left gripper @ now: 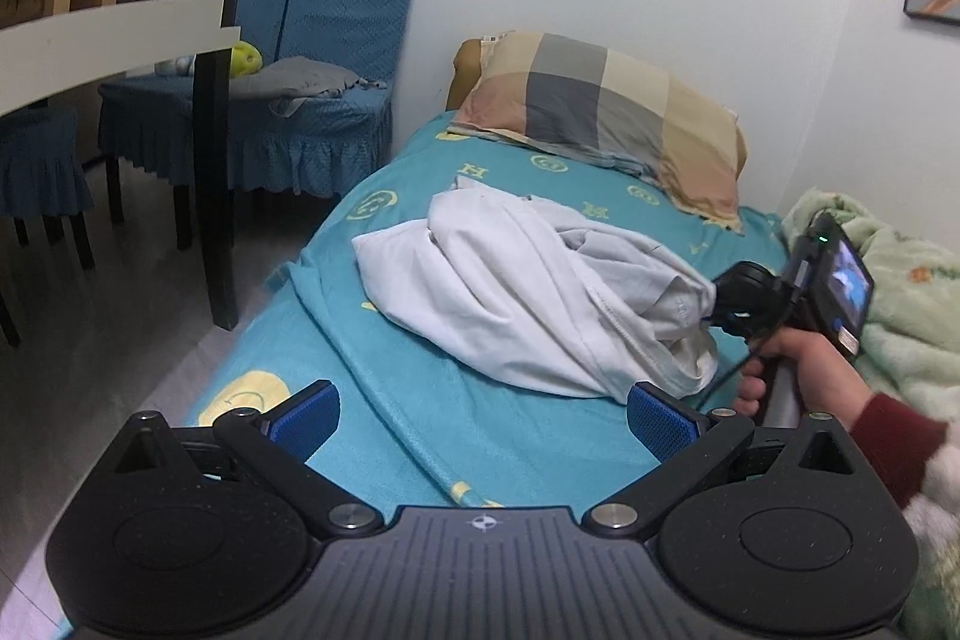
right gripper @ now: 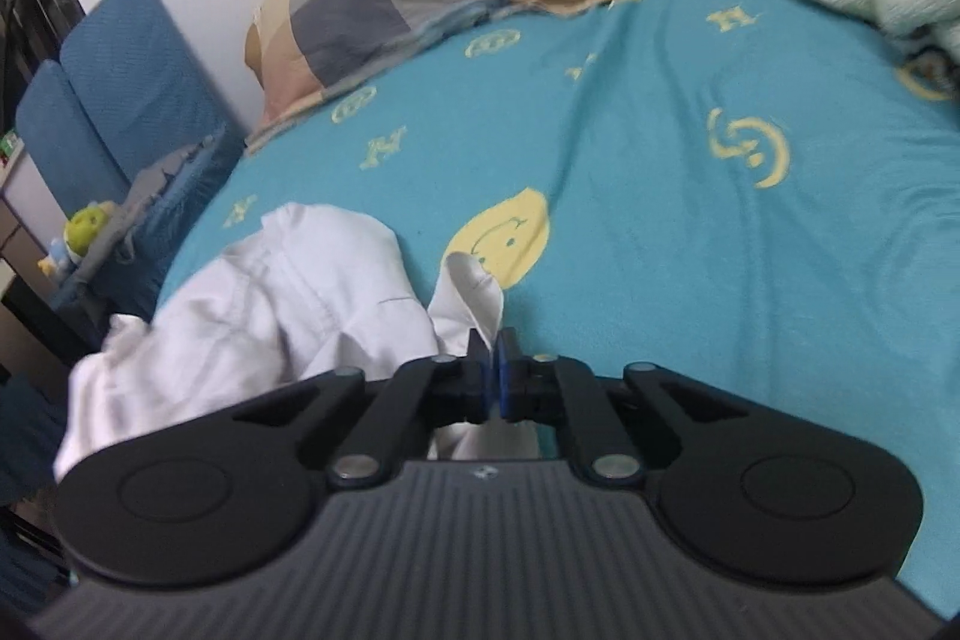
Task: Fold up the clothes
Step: 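Grasp the white T-shirt with the right gripper while the left gripper grasps another edge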
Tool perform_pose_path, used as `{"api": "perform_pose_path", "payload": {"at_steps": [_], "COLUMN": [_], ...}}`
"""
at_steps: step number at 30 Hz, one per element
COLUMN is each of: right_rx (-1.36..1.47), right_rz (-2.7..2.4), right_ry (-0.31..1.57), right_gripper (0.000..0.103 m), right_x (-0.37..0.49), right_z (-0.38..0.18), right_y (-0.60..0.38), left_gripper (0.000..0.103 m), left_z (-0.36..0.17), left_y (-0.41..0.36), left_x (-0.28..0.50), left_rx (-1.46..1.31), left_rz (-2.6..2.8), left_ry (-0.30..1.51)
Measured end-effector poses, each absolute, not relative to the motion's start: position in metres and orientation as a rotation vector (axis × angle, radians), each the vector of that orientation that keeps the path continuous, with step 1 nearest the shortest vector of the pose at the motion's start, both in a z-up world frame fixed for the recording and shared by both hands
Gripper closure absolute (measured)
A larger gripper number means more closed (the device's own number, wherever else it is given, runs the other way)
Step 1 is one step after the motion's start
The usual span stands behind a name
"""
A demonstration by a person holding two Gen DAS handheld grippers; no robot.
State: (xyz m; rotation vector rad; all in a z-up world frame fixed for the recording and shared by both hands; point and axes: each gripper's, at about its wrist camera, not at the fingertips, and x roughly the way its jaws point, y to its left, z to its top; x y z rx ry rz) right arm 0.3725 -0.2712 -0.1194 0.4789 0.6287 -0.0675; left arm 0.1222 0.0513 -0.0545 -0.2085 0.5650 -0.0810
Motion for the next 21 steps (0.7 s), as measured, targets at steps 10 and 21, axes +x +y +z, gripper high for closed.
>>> {"api": "perform_pose_path", "payload": {"at_steps": [10, 21], "right_rx": [0.563, 0.690], "right_rz": [-0.028, -0.117], "right_ry": [0.531, 0.774], "right_gripper": [0.100, 0.100], "right_x": [0.222, 0.099], "right_z": [-0.037, -0.076], "right_y": [-0.288, -0.309], "left_gripper": [0.000, 0.000], "left_z": [-0.029, -0.028], "left_y": [0.058, 0.049], "left_x": [0.085, 0.062], "left_rx": [-0.257, -0.206], "left_rz": [-0.096, -0.094], "left_ry": [0.467, 0.508]}}
